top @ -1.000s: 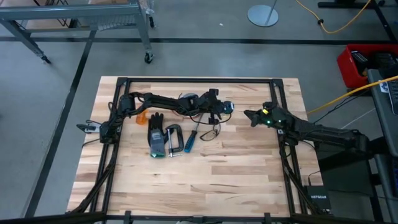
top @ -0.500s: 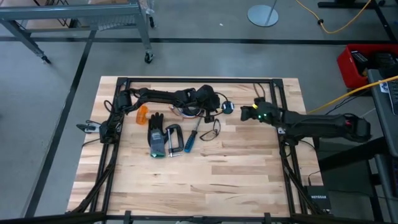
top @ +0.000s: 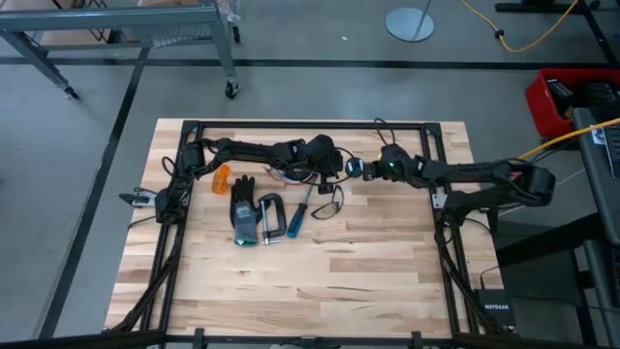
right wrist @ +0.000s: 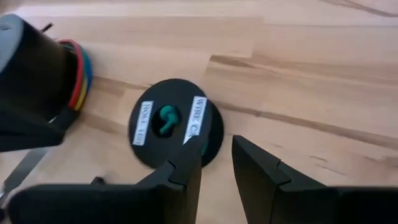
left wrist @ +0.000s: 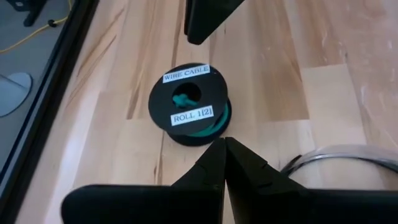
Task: Coil cords
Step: Uncoil the wire from the cable spool
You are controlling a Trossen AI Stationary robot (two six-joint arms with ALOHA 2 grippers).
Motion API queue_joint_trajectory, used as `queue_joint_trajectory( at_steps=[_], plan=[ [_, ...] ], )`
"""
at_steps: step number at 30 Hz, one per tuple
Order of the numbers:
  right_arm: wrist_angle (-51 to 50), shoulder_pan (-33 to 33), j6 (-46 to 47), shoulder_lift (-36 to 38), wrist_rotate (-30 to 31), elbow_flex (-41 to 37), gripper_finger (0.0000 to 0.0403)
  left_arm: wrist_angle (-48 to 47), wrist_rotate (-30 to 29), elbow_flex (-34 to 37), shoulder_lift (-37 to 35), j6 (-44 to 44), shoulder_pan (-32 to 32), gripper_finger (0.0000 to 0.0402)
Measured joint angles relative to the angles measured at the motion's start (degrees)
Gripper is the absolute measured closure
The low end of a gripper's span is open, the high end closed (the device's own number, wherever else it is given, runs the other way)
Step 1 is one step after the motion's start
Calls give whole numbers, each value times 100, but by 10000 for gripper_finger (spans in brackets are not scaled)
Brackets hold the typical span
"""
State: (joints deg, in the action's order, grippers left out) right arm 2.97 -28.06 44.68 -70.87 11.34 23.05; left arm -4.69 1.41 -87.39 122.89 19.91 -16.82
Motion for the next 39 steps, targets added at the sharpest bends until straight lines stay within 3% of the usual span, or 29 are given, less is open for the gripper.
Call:
queue_joint_trajectory(
  at_steps=[13,31,39],
  plan=[
    [592,-283,-4,-560,-945,7,308,-212,-4,0,0,2,0,401],
    [1539,-270,6,-1245,-1318,156,308,-195,-25,0,0,50,-110,401],
    [1481,-270,-337,-1423,-1435,402,308,-222,-834,-2,0,788,-211,398]
  ],
)
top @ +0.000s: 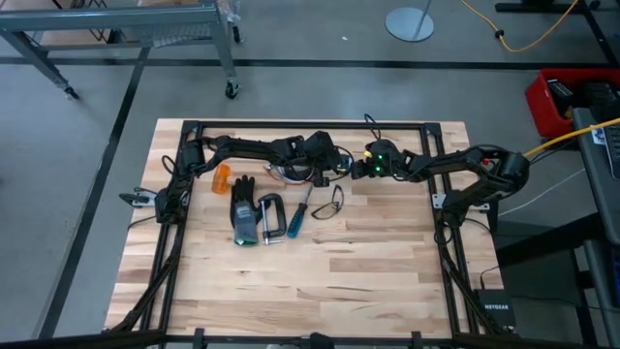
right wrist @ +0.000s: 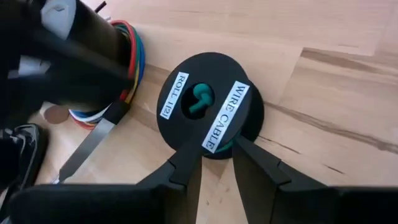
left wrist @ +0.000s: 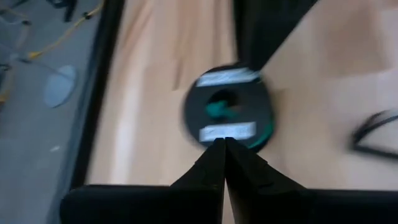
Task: Coil cords
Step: Uncoil the wire from the cable spool
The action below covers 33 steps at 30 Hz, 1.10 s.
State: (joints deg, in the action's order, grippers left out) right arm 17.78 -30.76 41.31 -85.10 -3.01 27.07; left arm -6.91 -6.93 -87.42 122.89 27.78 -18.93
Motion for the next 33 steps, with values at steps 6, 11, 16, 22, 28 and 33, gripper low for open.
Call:
queue_joint_trajectory(
  at_steps=[6,11,16,22,28,33],
  plan=[
    [-41,0,-112,2,-118,0,308,-28,-109,0,0,809,-31,363],
    [-32,0,-112,2,-118,0,308,61,-67,-2,49,1410,62,304],
    [130,0,-112,2,-287,2,308,389,-50,-2,291,1817,165,258],
    [212,0,-112,4,-512,4,308,679,-292,-7,600,2432,286,247],
    [220,0,-112,4,-516,4,308,897,-471,-4,630,2711,331,247],
    [216,0,-118,4,-574,4,308,1185,-467,0,638,2709,322,281]
  ],
)
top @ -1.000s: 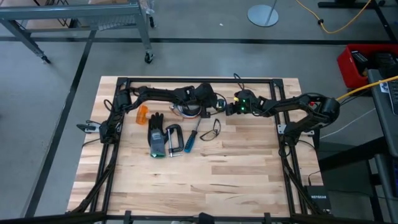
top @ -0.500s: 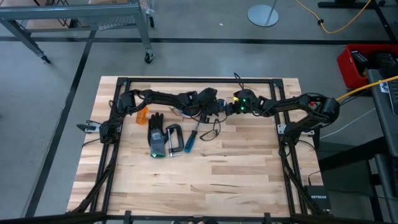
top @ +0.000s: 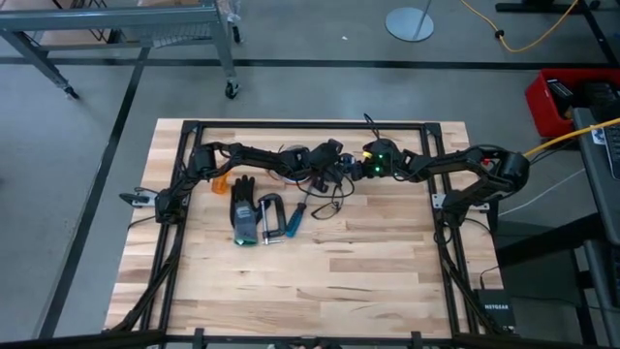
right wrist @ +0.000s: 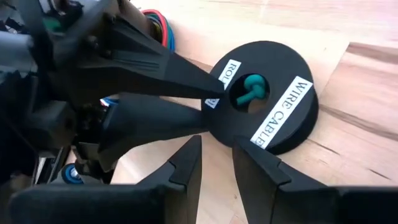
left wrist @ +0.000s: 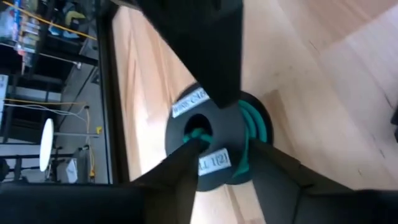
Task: Coil cords
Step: Uncoil the wire from the cable spool
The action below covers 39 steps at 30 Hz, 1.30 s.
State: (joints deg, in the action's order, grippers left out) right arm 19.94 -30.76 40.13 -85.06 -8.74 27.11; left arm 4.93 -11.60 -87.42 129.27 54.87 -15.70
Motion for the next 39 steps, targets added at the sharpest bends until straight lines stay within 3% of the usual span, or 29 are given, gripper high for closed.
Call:
queue_joint_trajectory(
  at_steps=[6,8,12,15,19,24,33,39],
  plan=[
    [5,0,-14,0,-145,0,308,55,-25,0,0,-59,-15,380],
    [7,0,-14,0,-199,0,308,63,-39,-4,-14,-77,-17,392],
    [7,0,-14,0,-297,0,308,53,-94,-4,-15,-61,-19,391],
    [-4,0,-70,0,-511,0,308,56,-583,-4,-32,-4,-13,397],
    [-3,-2,-333,31,-1275,0,308,20,-1236,-2,-42,275,-27,399],
    [0,0,-486,156,-2255,0,308,17,-1347,-2,-61,328,-35,401],
    [-44,-13,-615,197,-2368,0,308,-99,-1653,9,-235,70,-9,401],
    [-45,-355,-616,297,-2838,0,308,-508,-1609,7,-714,-532,-15,401]
  ],
)
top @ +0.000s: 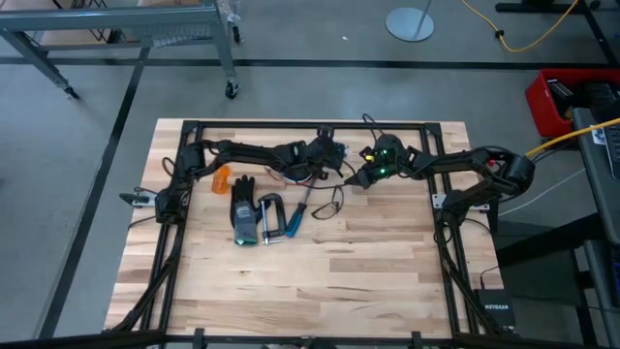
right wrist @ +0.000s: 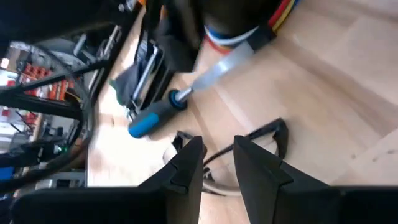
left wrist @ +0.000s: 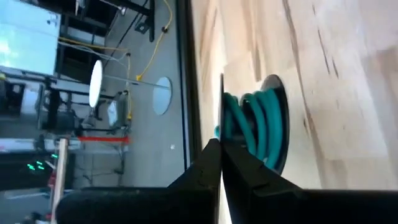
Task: Coil cords
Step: Uncoil the wire from the cable spool
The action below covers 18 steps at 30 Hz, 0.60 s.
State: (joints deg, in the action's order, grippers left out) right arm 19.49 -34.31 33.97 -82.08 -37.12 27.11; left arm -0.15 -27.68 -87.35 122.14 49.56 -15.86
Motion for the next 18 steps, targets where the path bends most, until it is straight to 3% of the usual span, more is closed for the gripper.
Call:
queue_joint_trajectory(
  at_steps=[8,18],
  plan=[
    [-36,-574,-439,502,-451,0,308,-1329,494,0,-538,-1024,-4,401],
    [-407,-812,-1222,959,-402,0,308,-2893,2384,-2,-1333,-2600,-64,401]
  ],
)
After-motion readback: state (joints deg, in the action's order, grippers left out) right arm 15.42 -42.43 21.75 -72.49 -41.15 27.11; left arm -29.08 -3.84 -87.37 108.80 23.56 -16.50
